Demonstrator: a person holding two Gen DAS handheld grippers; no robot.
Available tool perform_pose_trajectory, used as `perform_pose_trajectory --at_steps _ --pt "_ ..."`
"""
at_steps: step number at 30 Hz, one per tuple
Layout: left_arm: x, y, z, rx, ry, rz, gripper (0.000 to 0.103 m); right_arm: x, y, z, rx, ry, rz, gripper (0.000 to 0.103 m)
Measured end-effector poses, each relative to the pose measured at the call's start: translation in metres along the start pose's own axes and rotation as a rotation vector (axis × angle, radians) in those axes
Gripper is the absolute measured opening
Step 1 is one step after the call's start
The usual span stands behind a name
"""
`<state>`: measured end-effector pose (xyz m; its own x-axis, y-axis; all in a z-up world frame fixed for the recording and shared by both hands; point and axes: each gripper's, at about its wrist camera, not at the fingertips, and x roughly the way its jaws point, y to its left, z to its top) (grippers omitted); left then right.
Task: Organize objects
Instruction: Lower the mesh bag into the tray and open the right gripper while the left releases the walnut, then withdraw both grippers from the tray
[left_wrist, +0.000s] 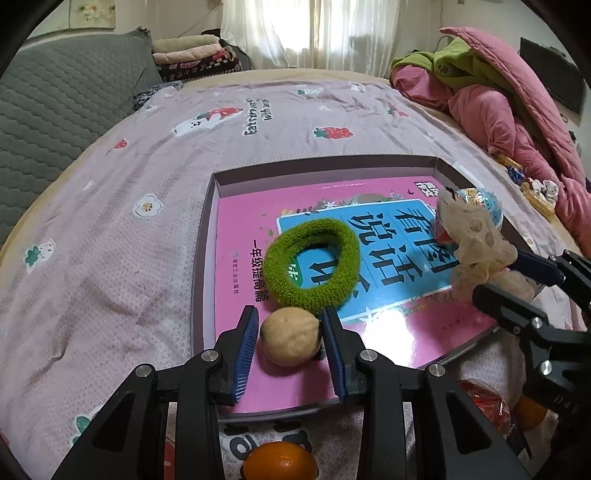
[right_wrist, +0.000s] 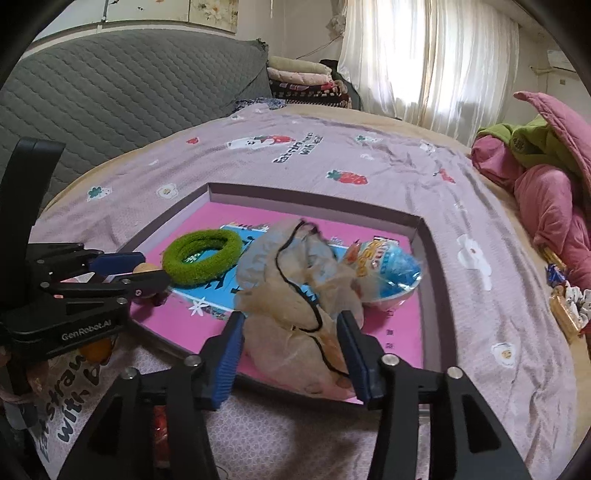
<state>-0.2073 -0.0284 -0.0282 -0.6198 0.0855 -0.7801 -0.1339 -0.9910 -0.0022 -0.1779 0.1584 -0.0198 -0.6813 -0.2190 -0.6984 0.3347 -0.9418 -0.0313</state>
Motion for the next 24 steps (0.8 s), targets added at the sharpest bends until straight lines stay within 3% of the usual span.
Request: perform_pose_trajectory --at_steps 6,13,24 --pt "-0.002 -0.001 -0.001 -0.001 -0.006 -0.008 0.039 -0.008 -0.008 0.002 0.007 -0.017 -0.021 0.058" --pt "-0.006 0.001 0.0 -0.013 -0.022 -0.008 0.051 -0.018 -0.015 0.005 0.028 -0.053 -0.008 0.068" --pt "-0.039 0.013 0.011 -0.062 -0.089 -0.01 0.06 -0.031 -0.02 0.011 0.046 -0.104 -0.026 0.071"
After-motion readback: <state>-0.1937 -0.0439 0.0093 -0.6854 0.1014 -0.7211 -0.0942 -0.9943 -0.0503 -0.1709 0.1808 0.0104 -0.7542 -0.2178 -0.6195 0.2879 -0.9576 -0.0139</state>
